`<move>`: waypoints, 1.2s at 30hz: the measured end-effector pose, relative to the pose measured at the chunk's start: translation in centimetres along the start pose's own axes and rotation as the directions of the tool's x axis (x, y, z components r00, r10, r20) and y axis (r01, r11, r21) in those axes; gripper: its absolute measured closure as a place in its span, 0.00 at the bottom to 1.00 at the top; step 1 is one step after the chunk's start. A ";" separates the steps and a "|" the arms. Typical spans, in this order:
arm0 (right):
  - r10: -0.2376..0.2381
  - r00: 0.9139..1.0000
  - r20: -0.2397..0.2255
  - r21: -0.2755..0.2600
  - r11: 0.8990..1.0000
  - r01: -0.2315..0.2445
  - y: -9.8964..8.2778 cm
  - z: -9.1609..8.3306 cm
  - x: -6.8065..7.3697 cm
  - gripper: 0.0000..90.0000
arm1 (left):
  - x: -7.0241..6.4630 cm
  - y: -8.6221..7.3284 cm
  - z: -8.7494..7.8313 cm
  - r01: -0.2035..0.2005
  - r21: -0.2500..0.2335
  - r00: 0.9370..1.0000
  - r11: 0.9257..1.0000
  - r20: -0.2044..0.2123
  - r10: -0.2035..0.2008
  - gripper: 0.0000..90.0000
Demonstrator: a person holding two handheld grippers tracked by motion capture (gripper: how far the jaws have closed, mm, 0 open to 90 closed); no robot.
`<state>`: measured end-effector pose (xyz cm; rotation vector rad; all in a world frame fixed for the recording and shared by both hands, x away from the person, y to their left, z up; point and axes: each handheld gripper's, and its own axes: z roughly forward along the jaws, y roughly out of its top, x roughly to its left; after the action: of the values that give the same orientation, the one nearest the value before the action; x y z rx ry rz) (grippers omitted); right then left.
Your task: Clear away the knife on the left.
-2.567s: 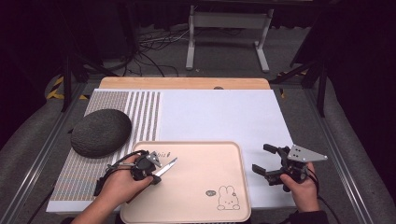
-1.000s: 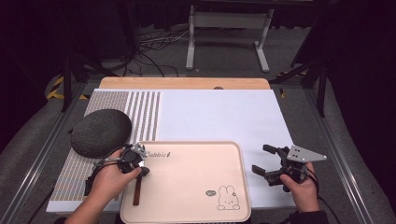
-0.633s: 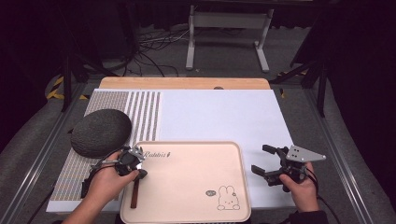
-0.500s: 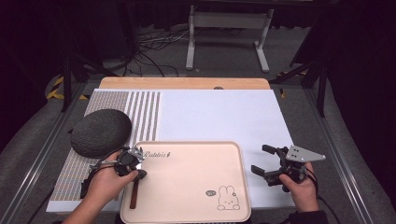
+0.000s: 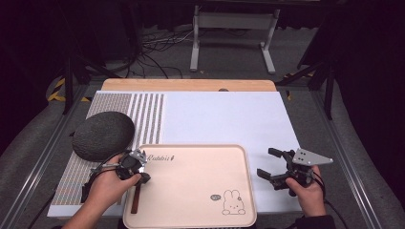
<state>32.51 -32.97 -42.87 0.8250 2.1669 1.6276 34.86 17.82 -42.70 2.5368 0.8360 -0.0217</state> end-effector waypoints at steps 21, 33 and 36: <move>-0.004 1.000 0.011 -0.004 1.000 0.004 0.0 0.0 0.1 0.06 | 0.4 -2.6 -3.2 -0.155 -0.309 0.987 0.938 -0.093 0.133 0.12; -0.010 1.000 0.021 -0.012 1.000 0.010 0.0 0.0 0.2 0.06 | 1.7 -7.2 -4.6 -0.134 -0.550 0.991 0.824 -0.090 0.101 0.08; -0.012 1.000 0.022 -0.014 1.000 0.012 0.0 -0.1 0.2 0.06 | 2.2 -8.4 -4.8 -0.128 -0.582 0.991 0.803 -0.099 0.087 0.08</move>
<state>32.31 -32.87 -42.80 0.8204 2.1386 1.6193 31.25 27.03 -42.36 1.9911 0.5978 0.3164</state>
